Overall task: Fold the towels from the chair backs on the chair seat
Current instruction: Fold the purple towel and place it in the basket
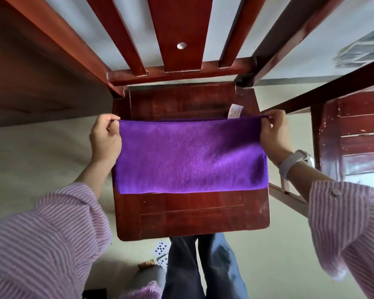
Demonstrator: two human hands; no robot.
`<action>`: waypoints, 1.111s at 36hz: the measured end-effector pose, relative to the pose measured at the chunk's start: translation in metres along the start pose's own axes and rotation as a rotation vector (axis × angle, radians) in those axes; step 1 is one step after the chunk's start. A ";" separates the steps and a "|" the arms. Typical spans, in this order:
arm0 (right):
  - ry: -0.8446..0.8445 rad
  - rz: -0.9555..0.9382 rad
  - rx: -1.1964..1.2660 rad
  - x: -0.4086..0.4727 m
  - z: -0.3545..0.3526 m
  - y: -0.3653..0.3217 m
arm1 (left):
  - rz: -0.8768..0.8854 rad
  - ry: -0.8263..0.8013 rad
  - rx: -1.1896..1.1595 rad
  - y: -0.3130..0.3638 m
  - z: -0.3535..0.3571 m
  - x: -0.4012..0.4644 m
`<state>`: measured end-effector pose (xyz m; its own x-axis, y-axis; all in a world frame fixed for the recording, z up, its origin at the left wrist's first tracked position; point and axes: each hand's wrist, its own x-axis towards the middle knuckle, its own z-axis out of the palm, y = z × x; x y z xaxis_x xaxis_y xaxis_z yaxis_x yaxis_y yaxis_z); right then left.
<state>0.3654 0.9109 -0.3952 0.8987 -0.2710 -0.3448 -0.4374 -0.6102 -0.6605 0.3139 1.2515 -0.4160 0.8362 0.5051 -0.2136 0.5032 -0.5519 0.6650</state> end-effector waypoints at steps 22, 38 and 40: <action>0.010 0.099 -0.221 0.008 0.011 0.008 | -0.085 -0.022 0.115 0.001 0.003 0.012; 0.015 0.236 -0.175 -0.068 0.001 0.041 | -0.349 -0.077 0.071 -0.018 -0.012 -0.066; -0.006 0.213 -0.243 -0.074 0.003 0.047 | -0.297 -0.104 0.172 -0.024 -0.010 -0.076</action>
<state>0.2777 0.9046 -0.4030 0.7870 -0.4080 -0.4627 -0.5949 -0.7003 -0.3945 0.2360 1.2327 -0.4080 0.6612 0.5947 -0.4573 0.7496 -0.4990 0.4349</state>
